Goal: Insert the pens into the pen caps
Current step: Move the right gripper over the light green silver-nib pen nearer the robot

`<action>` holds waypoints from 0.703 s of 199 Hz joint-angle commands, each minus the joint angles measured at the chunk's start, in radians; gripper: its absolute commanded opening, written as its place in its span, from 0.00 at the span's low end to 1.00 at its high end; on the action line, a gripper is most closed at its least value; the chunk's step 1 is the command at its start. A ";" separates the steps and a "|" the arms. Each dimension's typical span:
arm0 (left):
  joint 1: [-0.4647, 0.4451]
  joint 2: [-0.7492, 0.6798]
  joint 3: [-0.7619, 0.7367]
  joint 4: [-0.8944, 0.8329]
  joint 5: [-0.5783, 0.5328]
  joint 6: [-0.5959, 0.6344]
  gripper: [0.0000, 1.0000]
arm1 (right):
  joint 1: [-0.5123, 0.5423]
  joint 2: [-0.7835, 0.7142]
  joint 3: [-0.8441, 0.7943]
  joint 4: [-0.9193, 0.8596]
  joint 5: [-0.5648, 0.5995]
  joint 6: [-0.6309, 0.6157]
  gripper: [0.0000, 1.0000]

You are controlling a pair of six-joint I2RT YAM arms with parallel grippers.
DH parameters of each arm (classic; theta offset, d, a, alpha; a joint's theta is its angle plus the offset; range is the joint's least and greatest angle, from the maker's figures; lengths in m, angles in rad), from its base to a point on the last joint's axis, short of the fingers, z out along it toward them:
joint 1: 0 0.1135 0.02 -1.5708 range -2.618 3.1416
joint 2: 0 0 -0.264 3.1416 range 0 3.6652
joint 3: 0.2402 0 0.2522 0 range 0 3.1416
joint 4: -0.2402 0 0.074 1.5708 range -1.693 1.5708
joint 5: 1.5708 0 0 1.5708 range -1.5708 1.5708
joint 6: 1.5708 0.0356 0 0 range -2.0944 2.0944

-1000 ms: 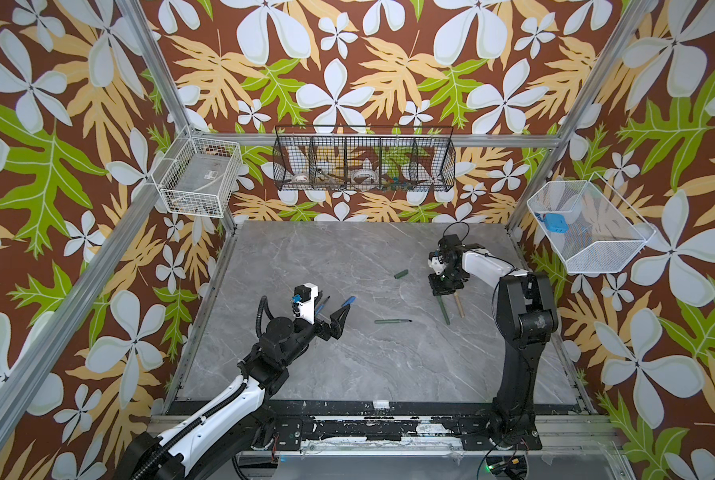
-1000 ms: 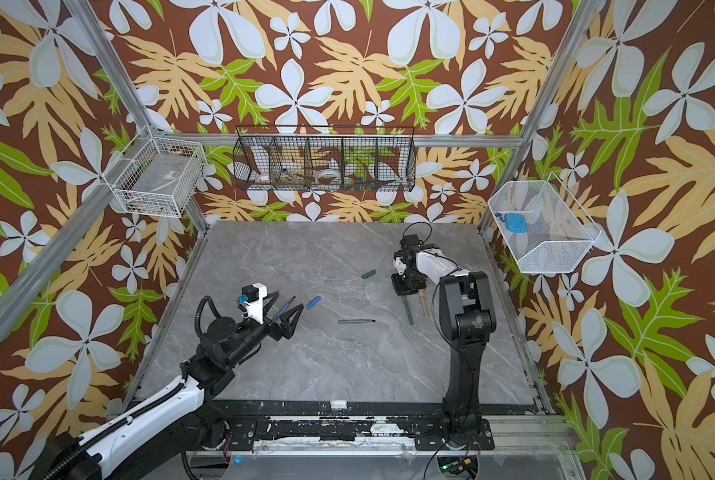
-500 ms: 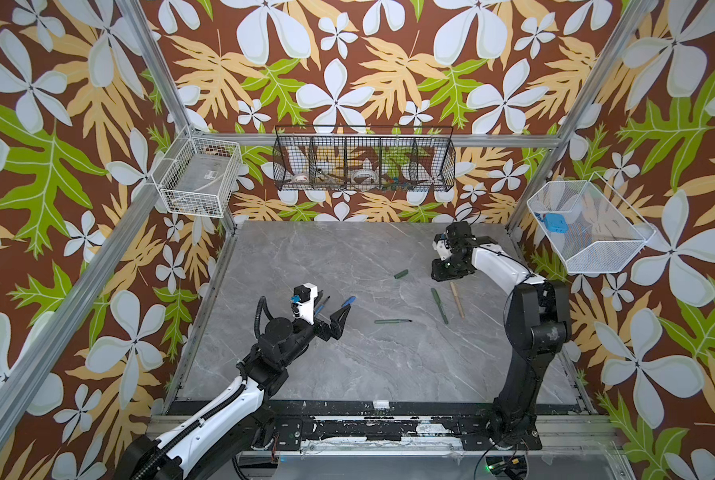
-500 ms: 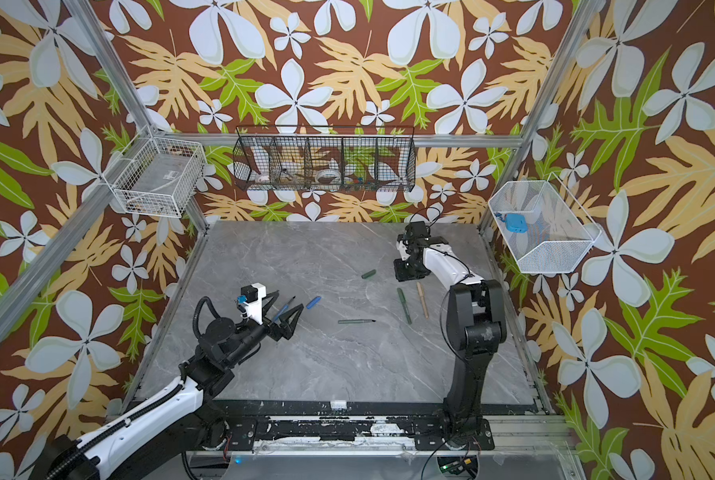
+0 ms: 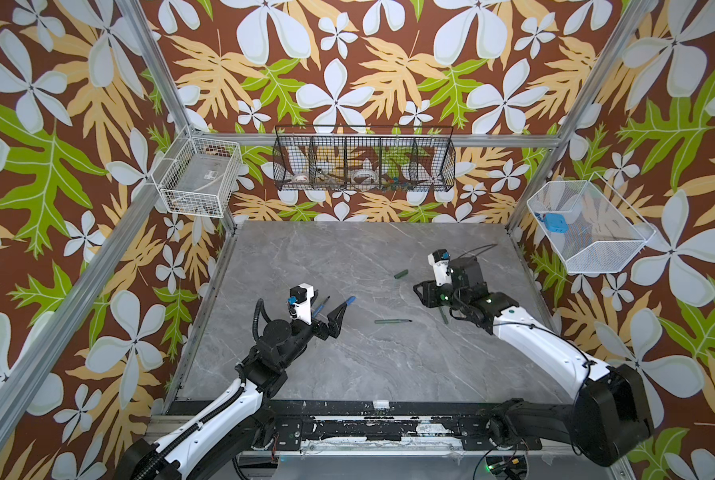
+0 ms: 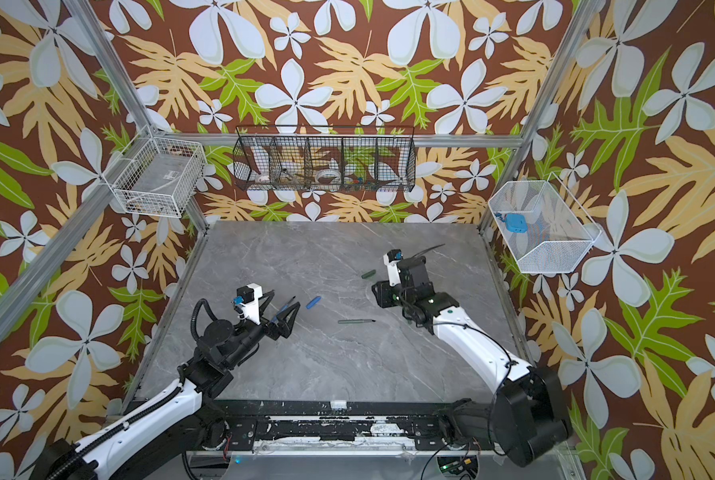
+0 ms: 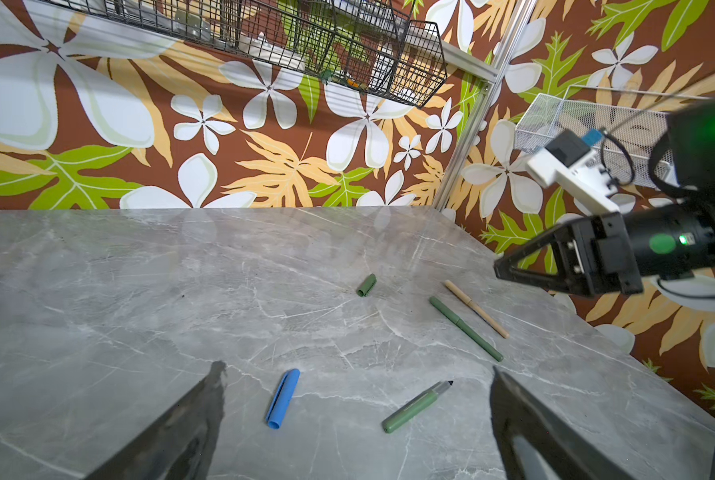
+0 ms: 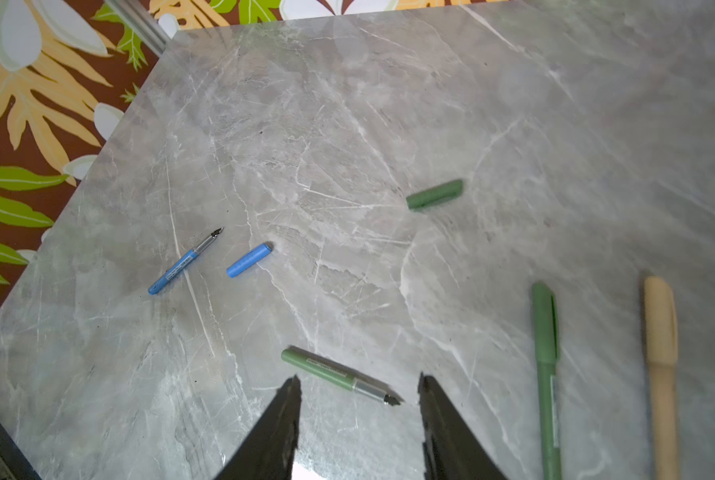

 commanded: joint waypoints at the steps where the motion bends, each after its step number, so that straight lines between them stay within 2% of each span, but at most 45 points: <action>1: 0.001 -0.003 0.008 0.013 -0.001 0.004 1.00 | 0.015 -0.067 -0.144 0.177 0.063 0.189 0.48; 19: 0.001 0.005 0.005 0.024 0.014 0.004 1.00 | 0.015 -0.077 -0.210 0.188 0.094 0.228 0.48; 39: 0.001 0.025 0.011 0.021 0.021 0.006 1.00 | 0.015 -0.042 -0.212 0.177 0.102 0.214 0.48; 87: 0.001 0.049 0.012 0.027 0.022 0.009 1.00 | 0.079 0.104 -0.070 0.088 0.125 0.150 0.49; 114: 0.001 0.041 0.011 0.026 0.015 0.009 1.00 | 0.163 0.260 0.071 0.022 0.140 0.091 0.51; 140: 0.000 0.028 0.007 0.026 0.010 0.006 1.00 | 0.215 0.398 0.203 -0.011 0.101 0.056 0.51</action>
